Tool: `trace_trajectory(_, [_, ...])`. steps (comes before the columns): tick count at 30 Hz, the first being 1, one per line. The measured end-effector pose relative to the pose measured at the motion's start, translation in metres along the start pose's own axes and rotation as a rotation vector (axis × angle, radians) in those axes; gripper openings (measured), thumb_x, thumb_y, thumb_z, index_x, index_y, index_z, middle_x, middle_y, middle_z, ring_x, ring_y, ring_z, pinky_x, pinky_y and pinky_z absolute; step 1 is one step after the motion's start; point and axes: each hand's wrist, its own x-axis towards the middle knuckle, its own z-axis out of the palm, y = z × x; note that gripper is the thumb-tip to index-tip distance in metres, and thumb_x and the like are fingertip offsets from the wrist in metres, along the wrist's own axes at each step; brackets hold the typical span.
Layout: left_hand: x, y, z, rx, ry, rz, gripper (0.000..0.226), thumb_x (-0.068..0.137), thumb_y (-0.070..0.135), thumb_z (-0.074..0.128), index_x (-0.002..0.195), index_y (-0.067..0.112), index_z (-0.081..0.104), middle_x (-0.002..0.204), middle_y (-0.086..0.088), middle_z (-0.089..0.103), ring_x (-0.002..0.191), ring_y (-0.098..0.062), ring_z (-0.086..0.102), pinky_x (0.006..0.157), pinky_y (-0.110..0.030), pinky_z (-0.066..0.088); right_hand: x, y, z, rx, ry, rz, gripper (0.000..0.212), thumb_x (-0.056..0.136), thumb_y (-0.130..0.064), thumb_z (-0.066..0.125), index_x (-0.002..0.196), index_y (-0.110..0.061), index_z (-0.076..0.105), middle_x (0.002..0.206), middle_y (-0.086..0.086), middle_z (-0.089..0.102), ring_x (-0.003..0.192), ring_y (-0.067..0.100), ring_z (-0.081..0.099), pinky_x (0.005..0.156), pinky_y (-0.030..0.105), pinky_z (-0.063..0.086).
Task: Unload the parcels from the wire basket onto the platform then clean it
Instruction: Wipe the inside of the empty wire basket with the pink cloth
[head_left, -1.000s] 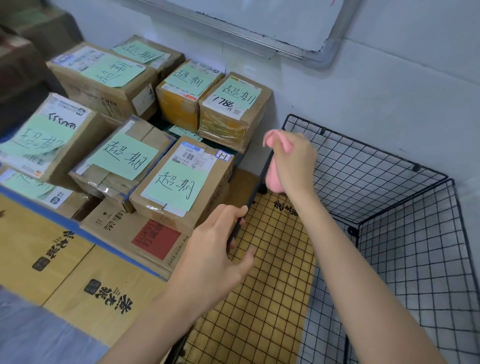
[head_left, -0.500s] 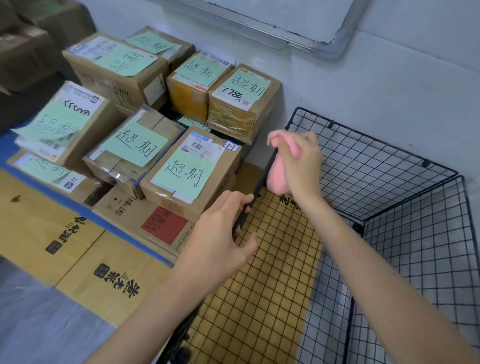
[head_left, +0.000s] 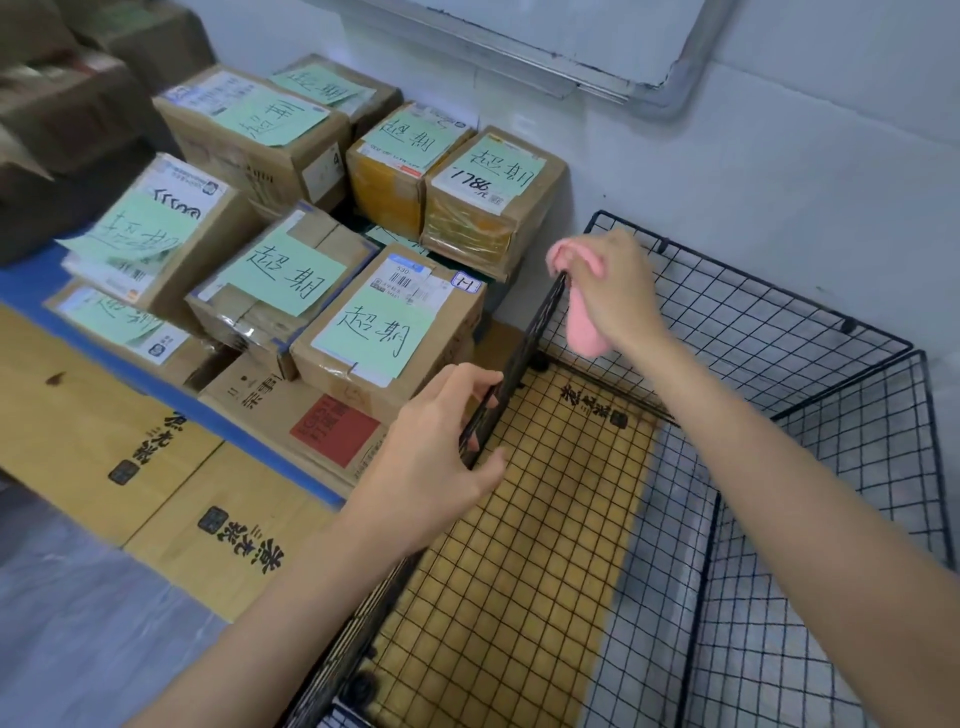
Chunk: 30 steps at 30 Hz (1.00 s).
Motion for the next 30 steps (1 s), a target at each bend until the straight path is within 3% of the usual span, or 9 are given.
trace_trajectory(3, [0.000,0.000,0.002,0.011,0.012,0.016,0.053,0.081,0.021,0.076,0.126,0.030,0.049,0.109,0.019,0.053,0.089,0.001,0.055,0.073,-0.008,0.045,-0.031,-0.006,0.002,-0.049,-0.099,-0.070,0.021,0.101,-0.025,0.050,0.110,-0.022,0.070,0.111,0.002,0.046,0.101,0.014,0.044,0.089,0.027,0.036])
trace_trajectory(5, [-0.001,0.000,0.002,0.015,0.011,0.024,0.053,0.081,0.022,0.076,0.127,0.030,0.049,0.108,0.019,0.053,0.088,0.000,0.056,0.073,-0.010,0.047,-0.041,-0.007,0.001,-0.070,-0.110,-0.131,0.022,0.102,-0.024,0.049,0.113,-0.021,0.068,0.112,0.003,0.044,0.102,0.012,0.042,0.090,0.025,0.033])
trace_trajectory(9, [0.001,0.000,0.001,0.038,0.021,0.029,0.056,0.080,0.022,0.076,0.129,0.028,0.049,0.112,0.016,0.054,0.090,0.008,0.054,0.075,-0.004,0.042,-0.014,0.003,-0.002,-0.129,-0.149,-0.187,0.024,0.103,-0.027,0.047,0.117,-0.020,0.066,0.110,0.003,0.045,0.100,0.014,0.046,0.085,0.028,0.040])
trace_trajectory(14, [0.001,-0.002,0.003,0.025,0.029,0.037,0.057,0.080,0.017,0.078,0.128,0.028,0.051,0.110,0.014,0.057,0.089,0.000,0.056,0.074,-0.007,0.045,0.058,0.033,-0.011,-0.155,-0.059,-0.106,0.025,0.103,-0.023,0.044,0.098,-0.025,0.068,0.111,0.006,0.062,0.102,0.018,0.050,0.089,0.032,0.038])
trace_trajectory(16, [0.003,-0.002,0.002,0.034,0.042,0.033,0.055,0.080,0.018,0.078,0.127,0.028,0.051,0.108,0.015,0.058,0.087,-0.003,0.057,0.075,-0.013,0.048,0.068,0.036,-0.010,-0.158,-0.053,-0.093,0.027,0.102,-0.022,0.042,0.091,-0.026,0.066,0.107,0.007,0.064,0.097,0.018,0.052,0.085,0.031,0.037])
trace_trajectory(19, [0.003,-0.004,0.003,0.045,0.048,0.021,0.054,0.080,0.019,0.078,0.126,0.029,0.051,0.107,0.017,0.058,0.085,-0.003,0.059,0.074,-0.015,0.049,0.059,0.030,-0.007,-0.115,-0.035,-0.086,0.030,0.102,-0.022,0.040,0.083,-0.029,0.062,0.105,0.007,0.065,0.100,0.022,0.056,0.091,0.036,0.042])
trace_trajectory(25, [0.003,-0.004,0.003,0.067,0.043,0.029,0.052,0.080,0.021,0.077,0.125,0.030,0.051,0.106,0.017,0.059,0.083,-0.003,0.060,0.072,-0.018,0.051,-0.020,0.000,0.004,-0.046,-0.076,-0.097,0.022,0.103,-0.024,0.044,0.102,-0.018,0.066,0.105,0.002,0.051,0.098,0.016,0.048,0.077,0.020,0.036])
trace_trajectory(30, [0.004,-0.007,0.004,0.062,0.071,0.082,0.048,0.078,0.017,0.077,0.120,0.023,0.055,0.103,0.015,0.057,0.089,0.007,0.054,0.072,-0.004,0.039,-0.096,-0.024,0.025,0.210,-0.025,-0.104,0.019,0.102,-0.022,0.052,0.107,-0.019,0.069,0.099,-0.001,0.049,0.088,-0.006,0.046,0.077,0.004,0.032])
